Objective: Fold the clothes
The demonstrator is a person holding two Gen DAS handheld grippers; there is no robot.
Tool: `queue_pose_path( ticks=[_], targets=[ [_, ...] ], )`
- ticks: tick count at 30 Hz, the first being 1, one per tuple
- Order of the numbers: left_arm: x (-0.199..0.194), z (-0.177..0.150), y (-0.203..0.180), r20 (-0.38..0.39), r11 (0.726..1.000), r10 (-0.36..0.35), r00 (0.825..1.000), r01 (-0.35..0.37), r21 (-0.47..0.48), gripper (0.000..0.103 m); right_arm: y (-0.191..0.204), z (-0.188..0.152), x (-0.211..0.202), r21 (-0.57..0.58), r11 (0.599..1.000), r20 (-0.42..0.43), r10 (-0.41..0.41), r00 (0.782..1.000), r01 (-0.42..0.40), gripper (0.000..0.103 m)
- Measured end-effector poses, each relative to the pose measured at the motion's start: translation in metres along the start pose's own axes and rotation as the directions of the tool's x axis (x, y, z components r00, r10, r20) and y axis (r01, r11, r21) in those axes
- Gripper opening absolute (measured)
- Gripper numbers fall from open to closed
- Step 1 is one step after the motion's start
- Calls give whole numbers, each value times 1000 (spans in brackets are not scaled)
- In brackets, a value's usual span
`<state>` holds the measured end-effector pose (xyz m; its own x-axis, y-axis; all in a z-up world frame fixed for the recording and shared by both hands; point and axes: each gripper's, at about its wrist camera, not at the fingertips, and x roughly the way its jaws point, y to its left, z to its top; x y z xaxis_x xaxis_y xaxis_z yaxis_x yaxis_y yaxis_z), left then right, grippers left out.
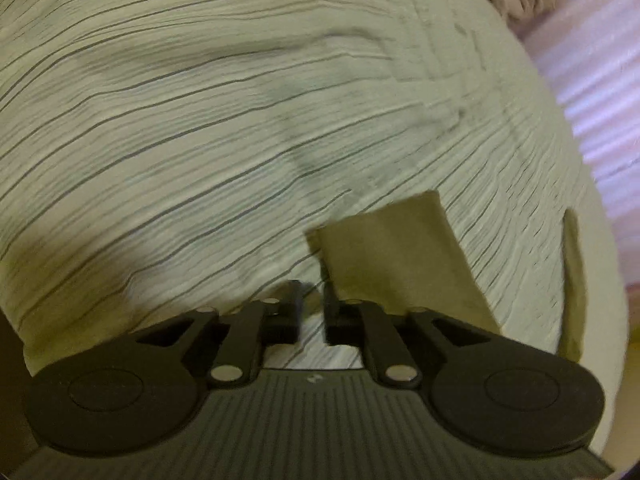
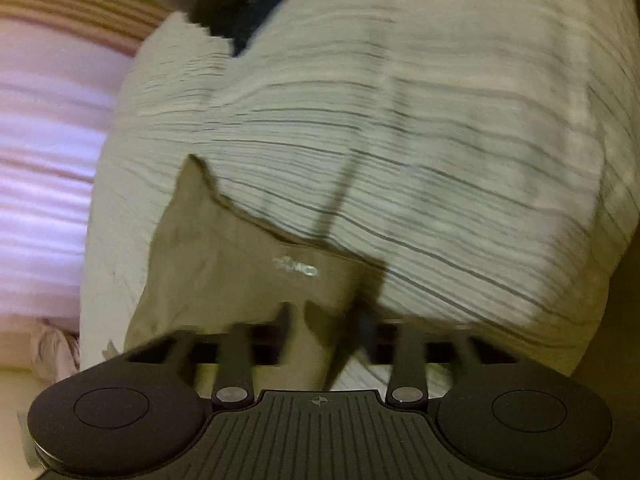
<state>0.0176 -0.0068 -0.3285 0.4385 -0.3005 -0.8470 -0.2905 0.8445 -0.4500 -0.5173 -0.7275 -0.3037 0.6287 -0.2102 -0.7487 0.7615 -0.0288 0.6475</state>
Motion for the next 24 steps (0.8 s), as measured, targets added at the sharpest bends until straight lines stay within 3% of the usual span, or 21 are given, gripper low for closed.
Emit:
queue_pose_path(
  ticks=[1,3,8,15,16,17,18,20,24],
  targets=[
    [-3,-1,2,10,1000,-12,1000,12,-20,23,1,0,0,0,1000,5,-3,1000,3,59],
    [-6,-1,3,24,996,-45,999,47,-70,26,4,-1,1,0,1000,14,-8,1000,8,59],
    [4,-4,-1,46,995,-45,998,49,-87,22,9,-3,1,-19,999,23,-29,999,30,59],
    [10,4,3,76,981,-118,990,128,-145,22,14,0,2,-48,997,19,-60,998,61,59],
    [14,4,2,69,982,-116,991,125,-144,20,14,-1,2,-53,996,21,-68,997,69,54],
    [20,5,0,49,984,-115,992,120,-133,15,16,-2,3,-70,993,29,-95,995,97,39],
    [25,6,-2,30,986,-112,993,115,-120,0,19,-2,4,-88,989,36,-118,992,121,9],
    [24,10,-11,40,995,-89,995,90,-38,0,24,-3,7,-119,982,44,-145,988,149,8],
    [-16,27,-13,145,985,-169,975,164,47,0,31,-7,-1,-148,975,49,-162,986,167,7]
  ],
)
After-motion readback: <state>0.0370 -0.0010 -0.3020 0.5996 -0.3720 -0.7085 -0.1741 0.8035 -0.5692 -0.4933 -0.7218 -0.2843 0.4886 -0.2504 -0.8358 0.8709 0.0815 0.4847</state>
